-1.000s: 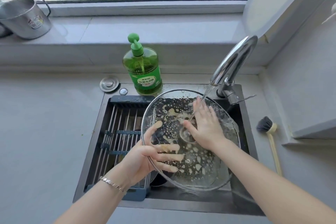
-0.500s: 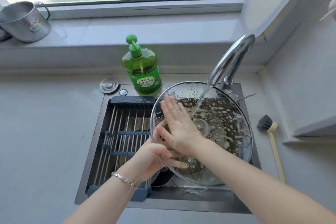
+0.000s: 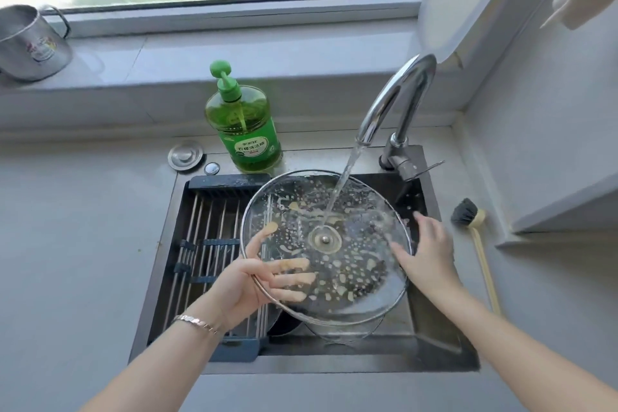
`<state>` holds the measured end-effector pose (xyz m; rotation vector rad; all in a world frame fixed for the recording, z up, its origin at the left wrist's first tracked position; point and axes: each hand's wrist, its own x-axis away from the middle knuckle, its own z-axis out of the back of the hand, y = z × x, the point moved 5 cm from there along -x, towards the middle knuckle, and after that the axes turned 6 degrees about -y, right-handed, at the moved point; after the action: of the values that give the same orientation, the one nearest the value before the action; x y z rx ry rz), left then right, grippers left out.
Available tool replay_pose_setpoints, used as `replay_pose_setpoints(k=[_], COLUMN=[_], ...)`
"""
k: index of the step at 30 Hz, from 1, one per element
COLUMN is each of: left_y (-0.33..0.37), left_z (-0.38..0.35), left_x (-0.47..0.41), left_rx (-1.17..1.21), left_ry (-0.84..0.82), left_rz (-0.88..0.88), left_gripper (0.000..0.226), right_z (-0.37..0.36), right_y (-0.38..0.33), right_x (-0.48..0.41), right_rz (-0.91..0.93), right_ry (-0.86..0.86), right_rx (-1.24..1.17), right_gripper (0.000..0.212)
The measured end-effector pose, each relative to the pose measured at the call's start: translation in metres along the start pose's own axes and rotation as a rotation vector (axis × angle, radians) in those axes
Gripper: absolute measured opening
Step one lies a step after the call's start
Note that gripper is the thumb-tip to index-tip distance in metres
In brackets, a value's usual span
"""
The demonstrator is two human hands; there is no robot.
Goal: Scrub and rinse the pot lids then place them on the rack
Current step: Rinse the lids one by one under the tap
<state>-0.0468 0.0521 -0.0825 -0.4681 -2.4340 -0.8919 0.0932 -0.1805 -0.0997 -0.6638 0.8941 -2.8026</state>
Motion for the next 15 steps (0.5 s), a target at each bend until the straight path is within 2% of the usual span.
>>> replay_pose_setpoints(k=[1, 2, 3, 4, 5, 6, 10, 11, 12, 14, 15], left_y=[-0.004, -0.009, -0.014, -0.020, -0.025, -0.030, -0.041, -0.043, -0.044, -0.044, -0.041], left_z=[-0.001, -0.001, -0.002, -0.001, 0.000, 0.000, 0.002, 0.001, 0.004, 0.003, -0.008], left_x=[0.000, -0.001, -0.002, -0.004, -0.007, -0.009, -0.016, -0.016, -0.018, -0.013, -0.013], left_rx=[0.008, 0.023, 0.043, 0.067, 0.094, 0.118, 0.191, 0.126, -0.033, -0.541, -0.787], left_ry=[0.006, 0.017, 0.031, 0.048, 0.064, 0.078, 0.218, 0.289, 0.374, 0.499, 0.462], left_rz=[0.018, 0.039, 0.062, 0.085, 0.106, 0.129, 0.192, 0.211, 0.230, 0.305, 0.262], left_gripper=[0.090, 0.087, 0.084, 0.083, 0.083, 0.083, 0.080, 0.075, 0.066, 0.062, 0.066], right_z=[-0.004, -0.012, -0.021, -0.022, -0.021, -0.021, -0.009, -0.006, -0.002, 0.005, 0.009], right_y=[0.017, 0.026, 0.029, 0.025, 0.020, 0.018, 0.009, 0.006, 0.002, -0.004, -0.009], right_x=[-0.002, 0.001, 0.003, 0.008, 0.013, 0.017, 0.019, 0.019, 0.020, 0.020, 0.021], right_rz=[-0.244, -0.413, -0.505, -0.566, -0.575, -0.572, -0.520, -0.514, -0.520, -0.516, -0.518], right_ry=[-0.093, -0.233, -0.374, -0.470, -0.541, -0.574, -0.571, -0.558, -0.527, -0.450, -0.424], right_rx=[-0.167, -0.442, -0.776, -1.014, -1.131, -1.157, -1.157, -1.124, -1.064, -0.936, -0.891], right_gripper=[0.078, 0.084, 0.079, 0.064, 0.047, 0.040, 0.049, 0.048, 0.046, 0.037, 0.029])
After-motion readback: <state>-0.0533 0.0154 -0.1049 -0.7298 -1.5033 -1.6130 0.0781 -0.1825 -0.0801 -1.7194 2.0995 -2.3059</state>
